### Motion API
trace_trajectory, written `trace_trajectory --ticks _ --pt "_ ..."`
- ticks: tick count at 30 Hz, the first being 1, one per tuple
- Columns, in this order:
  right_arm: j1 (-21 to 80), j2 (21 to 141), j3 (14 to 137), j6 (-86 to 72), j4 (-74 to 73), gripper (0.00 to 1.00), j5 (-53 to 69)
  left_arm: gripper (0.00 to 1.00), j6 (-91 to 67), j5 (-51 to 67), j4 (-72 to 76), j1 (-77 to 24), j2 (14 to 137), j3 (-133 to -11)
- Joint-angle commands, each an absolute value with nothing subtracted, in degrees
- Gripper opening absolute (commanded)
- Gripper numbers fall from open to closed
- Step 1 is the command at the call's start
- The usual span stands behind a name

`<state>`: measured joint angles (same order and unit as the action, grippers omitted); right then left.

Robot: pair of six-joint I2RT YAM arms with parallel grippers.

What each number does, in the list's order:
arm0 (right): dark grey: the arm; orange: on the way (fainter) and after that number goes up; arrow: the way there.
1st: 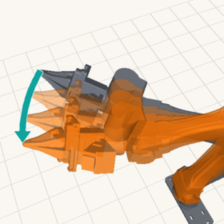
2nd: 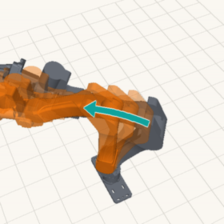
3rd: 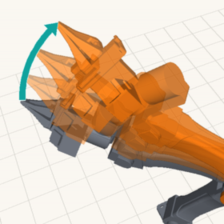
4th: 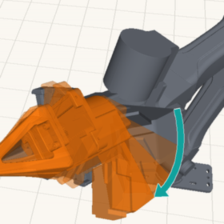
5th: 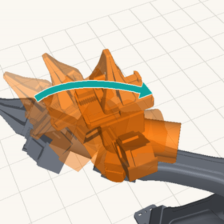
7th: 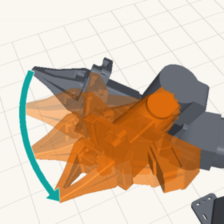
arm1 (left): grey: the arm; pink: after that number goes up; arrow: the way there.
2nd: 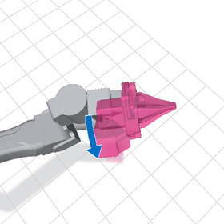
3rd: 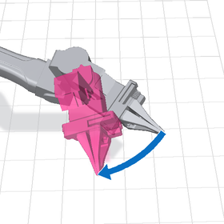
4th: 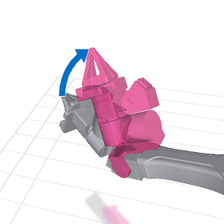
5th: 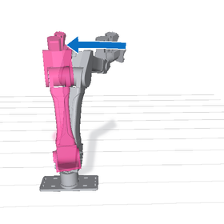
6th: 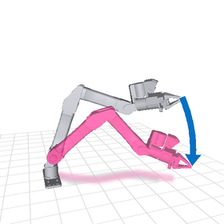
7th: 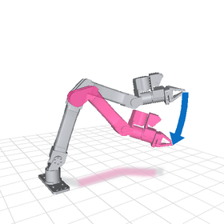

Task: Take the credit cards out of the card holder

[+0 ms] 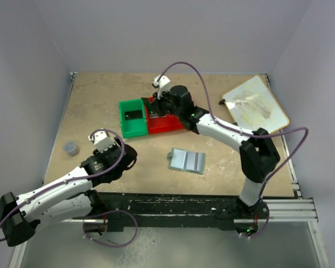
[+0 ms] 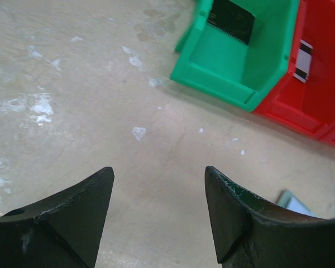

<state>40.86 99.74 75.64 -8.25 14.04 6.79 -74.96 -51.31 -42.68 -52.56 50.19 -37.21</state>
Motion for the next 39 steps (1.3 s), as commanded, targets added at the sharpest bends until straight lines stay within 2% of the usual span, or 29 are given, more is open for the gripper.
trace_trajectory --ticks 1,7,10,16,24,39 --pt "44.5 106.2 83.6 5.4 19.1 0.0 4.8 0.65 -76.1 -53.3 -47.8 -48.1 48.6 -38.8" --pt "47.0 116.0 94.1 15.5 16.2 0.0 4.1 0.65 -67.6 -43.3 -45.5 -33.3 46.3 -39.0" --pt "47.5 118.3 97.0 18.6 15.2 0.0 3.4 0.66 -65.4 -39.0 -43.8 -29.2 46.4 -38.7" --pt "47.6 122.4 102.3 21.5 10.3 0.0 2.7 0.66 -65.4 -40.0 -44.7 -28.7 46.6 -39.7" --pt "47.8 128.4 107.9 28.6 6.4 0.0 0.2 0.67 -65.0 -48.1 -49.9 -28.7 40.6 -42.8" --pt "49.3 137.8 114.7 40.3 7.1 0.0 -7.9 0.68 -60.7 -48.3 -50.5 -28.7 38.3 -46.3"
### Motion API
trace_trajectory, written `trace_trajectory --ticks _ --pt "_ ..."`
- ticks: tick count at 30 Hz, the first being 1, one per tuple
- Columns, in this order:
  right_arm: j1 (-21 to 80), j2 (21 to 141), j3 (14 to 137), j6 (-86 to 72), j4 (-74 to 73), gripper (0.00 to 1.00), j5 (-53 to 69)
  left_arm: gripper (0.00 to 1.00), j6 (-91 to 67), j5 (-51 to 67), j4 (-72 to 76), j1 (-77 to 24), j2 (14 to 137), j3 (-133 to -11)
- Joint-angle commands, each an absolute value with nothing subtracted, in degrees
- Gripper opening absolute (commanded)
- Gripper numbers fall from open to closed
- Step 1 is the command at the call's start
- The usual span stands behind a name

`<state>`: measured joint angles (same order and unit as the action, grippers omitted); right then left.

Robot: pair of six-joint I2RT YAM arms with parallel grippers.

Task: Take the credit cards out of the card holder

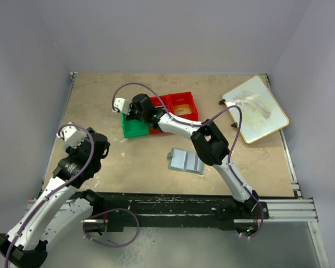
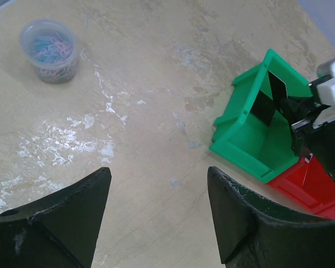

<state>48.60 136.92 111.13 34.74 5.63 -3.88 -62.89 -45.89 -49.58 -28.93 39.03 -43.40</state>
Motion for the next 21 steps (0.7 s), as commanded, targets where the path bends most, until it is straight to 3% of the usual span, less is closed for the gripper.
trace_trajectory --ticks 1,9,14,21 --pt "49.4 138.3 114.8 41.2 7.3 0.0 -8.1 0.68 -60.6 -48.2 -50.6 -28.7 38.2 -46.3" --pt "50.0 141.2 116.4 45.9 7.1 0.01 -11.0 0.68 -59.8 -46.8 -49.4 -28.7 37.4 -45.7" --pt "50.0 141.4 115.9 45.9 7.7 0.15 -10.9 0.68 -59.6 -46.6 -49.4 -28.8 37.2 -45.7" --pt "50.0 141.2 116.0 45.4 7.8 0.19 -9.4 0.68 -59.3 -46.1 -49.0 -28.7 37.0 -45.4"
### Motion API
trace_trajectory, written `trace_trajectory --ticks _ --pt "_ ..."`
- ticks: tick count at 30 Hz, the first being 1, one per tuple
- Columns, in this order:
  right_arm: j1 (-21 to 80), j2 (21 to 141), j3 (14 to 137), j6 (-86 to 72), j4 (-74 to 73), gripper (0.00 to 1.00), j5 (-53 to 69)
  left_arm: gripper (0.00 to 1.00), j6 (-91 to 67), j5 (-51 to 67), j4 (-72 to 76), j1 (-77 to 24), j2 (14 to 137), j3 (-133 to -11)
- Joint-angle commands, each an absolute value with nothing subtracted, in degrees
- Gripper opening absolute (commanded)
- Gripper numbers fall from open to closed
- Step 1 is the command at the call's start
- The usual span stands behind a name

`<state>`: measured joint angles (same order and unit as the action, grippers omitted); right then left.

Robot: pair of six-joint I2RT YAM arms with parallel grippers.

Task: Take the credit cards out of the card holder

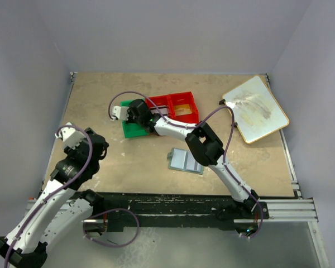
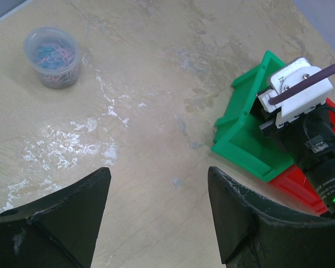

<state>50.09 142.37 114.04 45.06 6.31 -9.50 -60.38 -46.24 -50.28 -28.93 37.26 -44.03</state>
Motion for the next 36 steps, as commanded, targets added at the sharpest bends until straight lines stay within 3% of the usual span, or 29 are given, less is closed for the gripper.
trace_trajectory --ticks 1,10,16,20,28,36 --pt "50.0 141.2 116.1 45.3 7.6 0.21 -9.4 0.68 -59.3 -46.0 -49.0 -28.7 37.1 -45.4" --pt "50.0 138.9 116.6 39.5 4.5 0.38 -4.8 0.68 -58.7 -44.9 -48.4 -28.7 37.9 -45.3" --pt "49.8 133.1 114.0 30.9 6.2 0.4 -0.7 0.69 -58.2 -43.8 -47.9 -28.8 38.4 -45.1" --pt "49.8 125.6 108.6 23.4 10.8 0.41 -4.6 0.69 -56.9 -42.1 -46.8 -28.7 38.6 -45.0" --pt "43.8 97.9 76.7 -3.0 11.0 0.44 -16.0 0.69 -53.3 -34.4 -41.9 -28.7 39.9 -43.1" --pt "32.2 74.3 45.7 -26.1 -0.8 0.47 -8.3 0.69 -48.4 -7.2 -24.6 -28.9 48.2 -37.2"
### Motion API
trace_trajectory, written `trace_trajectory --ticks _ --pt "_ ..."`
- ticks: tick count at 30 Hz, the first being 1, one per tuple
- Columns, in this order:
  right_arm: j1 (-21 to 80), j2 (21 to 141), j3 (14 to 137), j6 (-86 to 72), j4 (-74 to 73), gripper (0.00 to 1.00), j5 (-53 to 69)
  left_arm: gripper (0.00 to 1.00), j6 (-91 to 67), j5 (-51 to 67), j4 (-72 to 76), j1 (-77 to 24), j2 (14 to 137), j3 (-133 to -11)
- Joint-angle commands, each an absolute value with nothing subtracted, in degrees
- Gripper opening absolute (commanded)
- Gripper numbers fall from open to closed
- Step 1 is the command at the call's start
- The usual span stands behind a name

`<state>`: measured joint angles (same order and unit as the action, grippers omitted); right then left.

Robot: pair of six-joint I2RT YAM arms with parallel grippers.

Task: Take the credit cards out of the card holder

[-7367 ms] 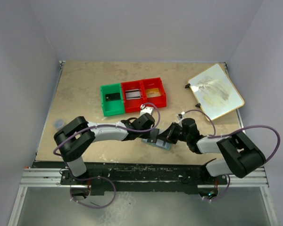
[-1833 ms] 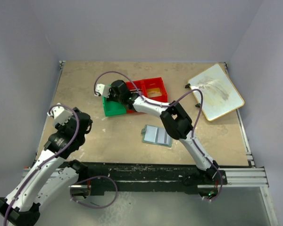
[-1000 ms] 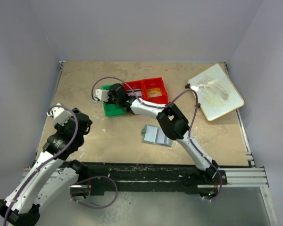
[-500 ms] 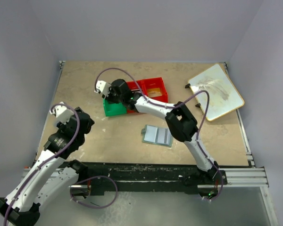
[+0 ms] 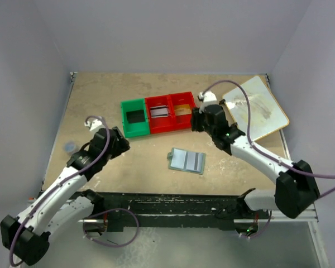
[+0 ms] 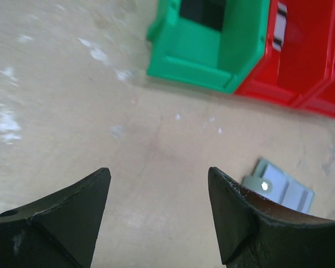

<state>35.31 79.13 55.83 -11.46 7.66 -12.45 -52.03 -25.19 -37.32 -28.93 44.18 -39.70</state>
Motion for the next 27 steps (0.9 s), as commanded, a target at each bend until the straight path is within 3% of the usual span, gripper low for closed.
trace_trajectory --ticks 1,3,8,18,27 --pt "30.3 73.5 44.0 -26.6 -1.8 0.47 -5.4 0.69 -48.5 -3.5 -21.6 -29.1 49.5 -36.3" --pt "26.5 73.9 42.2 -26.5 -2.8 0.45 0.1 0.69 -48.9 1.2 -16.2 -31.1 52.7 -35.4" --pt "23.5 79.4 44.0 -25.4 -4.6 0.4 5.7 0.69 -49.2 -5.8 -14.8 -44.4 60.1 -38.6" --pt "22.1 90.3 45.6 -26.2 -3.4 0.36 6.4 0.64 -49.8 0.2 -8.0 -53.3 74.6 -41.2" --pt "25.7 81.6 33.8 -36.0 -1.3 0.29 9.8 0.59 -55.3 0.9 -4.8 -55.8 80.8 -41.1"
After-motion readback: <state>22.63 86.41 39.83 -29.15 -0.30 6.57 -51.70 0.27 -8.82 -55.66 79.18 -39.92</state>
